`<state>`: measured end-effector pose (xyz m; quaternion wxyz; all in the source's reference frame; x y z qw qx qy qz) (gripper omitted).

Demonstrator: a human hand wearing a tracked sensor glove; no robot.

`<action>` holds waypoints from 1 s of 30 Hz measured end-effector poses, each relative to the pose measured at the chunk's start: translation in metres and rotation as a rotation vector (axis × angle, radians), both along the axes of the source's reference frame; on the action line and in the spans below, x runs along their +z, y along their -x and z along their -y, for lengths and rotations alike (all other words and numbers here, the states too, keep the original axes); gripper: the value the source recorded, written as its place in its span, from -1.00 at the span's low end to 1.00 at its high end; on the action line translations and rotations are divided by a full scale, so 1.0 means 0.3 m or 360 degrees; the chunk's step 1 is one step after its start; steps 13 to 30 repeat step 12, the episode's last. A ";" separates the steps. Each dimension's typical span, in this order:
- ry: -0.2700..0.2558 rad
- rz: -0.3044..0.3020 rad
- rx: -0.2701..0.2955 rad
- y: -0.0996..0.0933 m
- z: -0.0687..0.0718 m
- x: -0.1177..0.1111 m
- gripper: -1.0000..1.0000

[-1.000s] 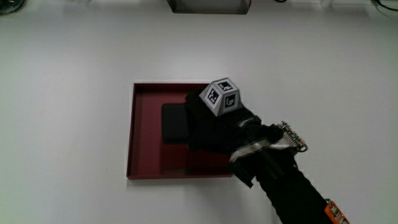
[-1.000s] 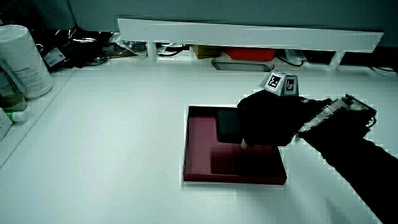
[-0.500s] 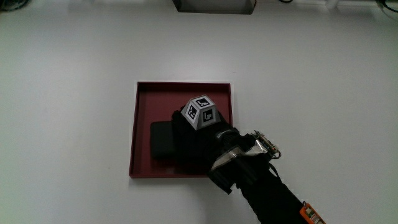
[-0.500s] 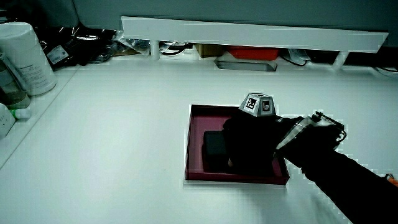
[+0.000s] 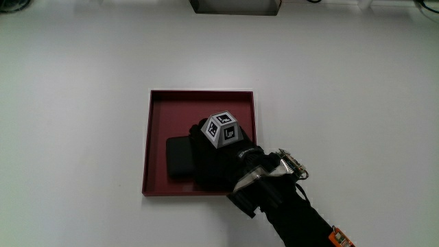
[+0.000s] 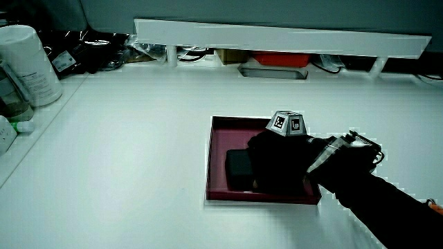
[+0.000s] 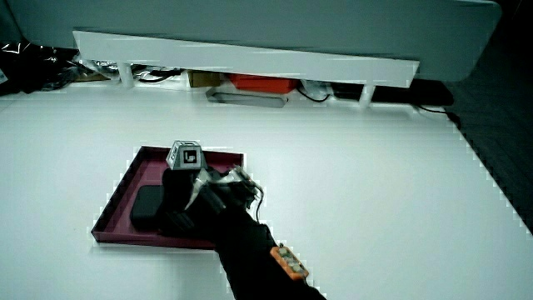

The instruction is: Place battery into plate

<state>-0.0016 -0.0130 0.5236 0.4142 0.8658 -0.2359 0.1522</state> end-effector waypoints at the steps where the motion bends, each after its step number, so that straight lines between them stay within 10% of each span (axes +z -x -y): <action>1: 0.0006 0.0010 0.0002 -0.002 -0.001 -0.005 -0.14; 8: 0.0072 0.0000 0.0015 -0.031 -0.004 0.025 -0.48; 12: 0.0140 0.0175 0.0056 -0.085 0.016 -0.039 -0.67; 30: 0.0140 0.0175 0.0056 -0.085 0.016 -0.039 -0.67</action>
